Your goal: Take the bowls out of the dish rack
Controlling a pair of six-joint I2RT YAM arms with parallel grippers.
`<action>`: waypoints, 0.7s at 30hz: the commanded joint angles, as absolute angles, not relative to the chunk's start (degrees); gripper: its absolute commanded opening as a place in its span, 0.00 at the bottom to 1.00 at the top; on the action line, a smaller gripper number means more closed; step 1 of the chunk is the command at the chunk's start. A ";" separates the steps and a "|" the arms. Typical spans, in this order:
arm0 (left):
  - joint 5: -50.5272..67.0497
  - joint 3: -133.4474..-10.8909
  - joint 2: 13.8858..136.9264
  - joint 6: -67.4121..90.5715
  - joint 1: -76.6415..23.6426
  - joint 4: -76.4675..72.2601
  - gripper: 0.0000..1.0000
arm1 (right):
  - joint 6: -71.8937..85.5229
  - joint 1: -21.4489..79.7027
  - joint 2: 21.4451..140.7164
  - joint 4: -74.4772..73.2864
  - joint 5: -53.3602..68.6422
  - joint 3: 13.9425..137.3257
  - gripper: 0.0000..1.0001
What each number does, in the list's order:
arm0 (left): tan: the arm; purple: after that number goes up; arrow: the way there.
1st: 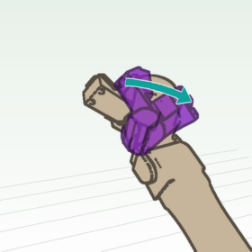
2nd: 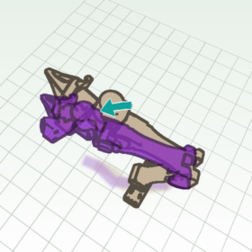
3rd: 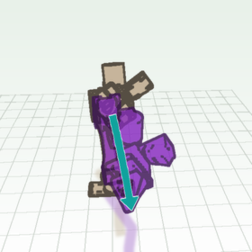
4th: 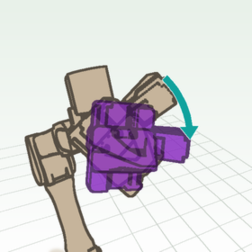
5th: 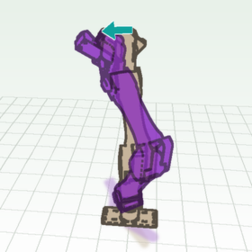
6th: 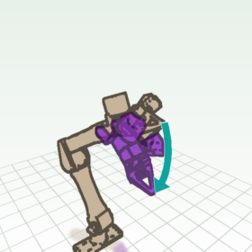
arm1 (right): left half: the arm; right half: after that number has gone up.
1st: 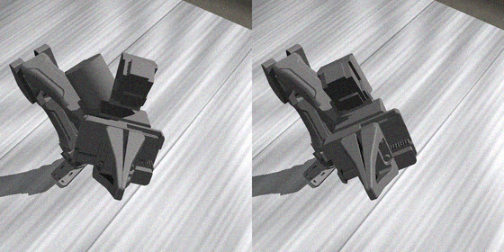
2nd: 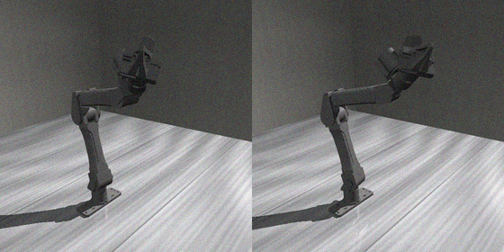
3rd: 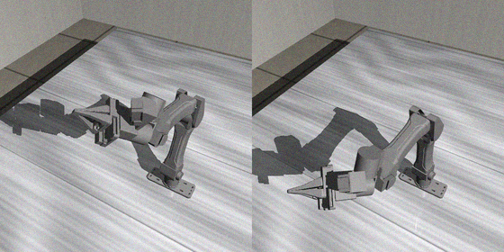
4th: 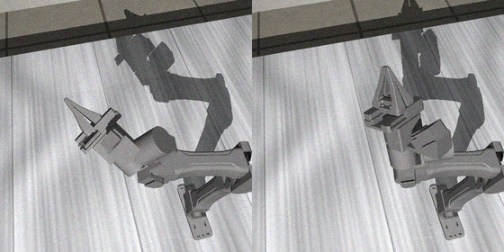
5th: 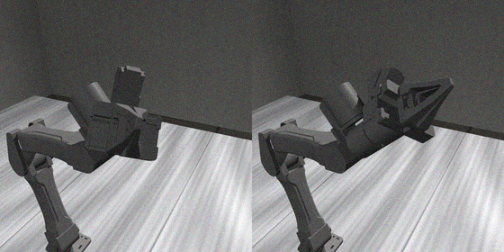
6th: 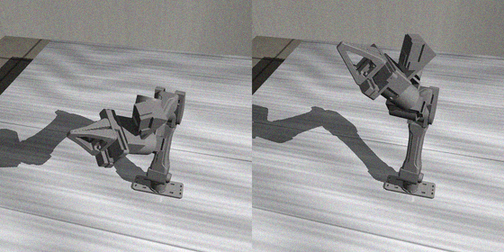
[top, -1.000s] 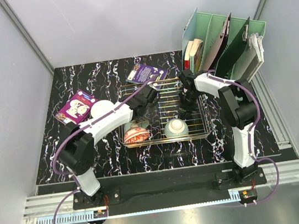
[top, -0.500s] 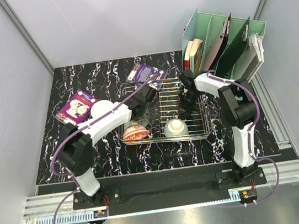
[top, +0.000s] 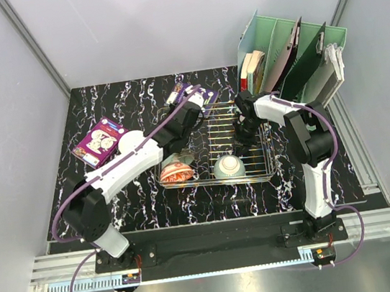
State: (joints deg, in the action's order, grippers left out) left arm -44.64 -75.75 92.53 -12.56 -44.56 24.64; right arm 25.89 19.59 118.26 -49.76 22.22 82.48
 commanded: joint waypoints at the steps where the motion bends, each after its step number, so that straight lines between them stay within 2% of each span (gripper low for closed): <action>1: -47.37 -77.08 90.79 -12.66 -45.00 18.46 0.00 | 24.61 20.48 120.94 -51.86 22.68 81.56 0.00; 12: -50.98 -76.11 94.22 -13.89 -44.65 12.30 0.00 | 24.35 20.48 119.80 -51.94 22.41 81.04 0.00; 21: -45.10 -80.24 90.71 -0.19 -36.92 22.05 0.00 | 23.38 20.48 118.57 -52.38 21.71 80.69 0.00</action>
